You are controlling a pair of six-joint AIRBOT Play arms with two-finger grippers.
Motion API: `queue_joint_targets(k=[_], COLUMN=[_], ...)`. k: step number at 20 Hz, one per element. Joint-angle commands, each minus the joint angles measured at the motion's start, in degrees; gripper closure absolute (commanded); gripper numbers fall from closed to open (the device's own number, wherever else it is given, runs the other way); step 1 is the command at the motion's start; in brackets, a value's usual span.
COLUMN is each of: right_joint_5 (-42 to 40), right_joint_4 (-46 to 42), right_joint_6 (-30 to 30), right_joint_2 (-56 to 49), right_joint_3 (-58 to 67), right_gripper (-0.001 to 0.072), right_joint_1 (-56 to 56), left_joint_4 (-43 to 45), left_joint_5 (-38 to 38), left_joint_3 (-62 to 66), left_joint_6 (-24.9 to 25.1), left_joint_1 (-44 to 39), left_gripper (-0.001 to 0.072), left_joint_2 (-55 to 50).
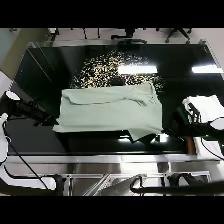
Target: Fold the shirts.
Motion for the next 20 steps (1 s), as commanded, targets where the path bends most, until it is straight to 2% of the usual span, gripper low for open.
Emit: queue_joint_targets(k=[1, 3, 5, 8, 11, 16, 20], right_joint_5=[4.46, 1.57, -4.31, -9.29, -10.69, -15.98, -22.84], right_joint_4=[-3.21, -2.23, 5.03, 18.34, 27.34, 27.93, 23.43], right_joint_6=[1.51, -0.15, -6.16, -18.12, -26.82, -32.96, -33.16], right_joint_2=[7.69, 9.07, 6.34, -5.7, -19.74, -39.45, -45.4], right_joint_3=[-0.7, 0.15, 2.01, 8.2, 17.25, 26.03, 26.77], right_gripper=[0.0696, 0.0696, 0.0696, 0.0696, 0.0695, 0.0695, 0.0695], right_joint_1=[-2.32, -2.29, -2.27, -2.25, -0.83, 4.96, 4.74], left_joint_4=[3.78, 7.69, 5.27, -1.99, -2.95, -2.91, -2.89], left_joint_5=[0.11, 0.02, -0.22, -0.07, 1.25, 6.6, 5.57], left_joint_3=[-10.93, -13.66, -11.65, -2.29, 10.08, 23.17, 31.34], left_joint_6=[-0.42, -0.74, -0.7, -0.76, -1.73, -2.67, -2.86], left_joint_1=[0.2, 0.22, -0.07, -1.46, -4.59, -8.83, -10.08], left_gripper=[0.0695, 0.0695, 0.0695, 0.0695, 0.0695, 0.0694, 0.0694], left_joint_2=[5.46, 6.71, 6.73, 4.96, -0.39, -13.16, -22.56])
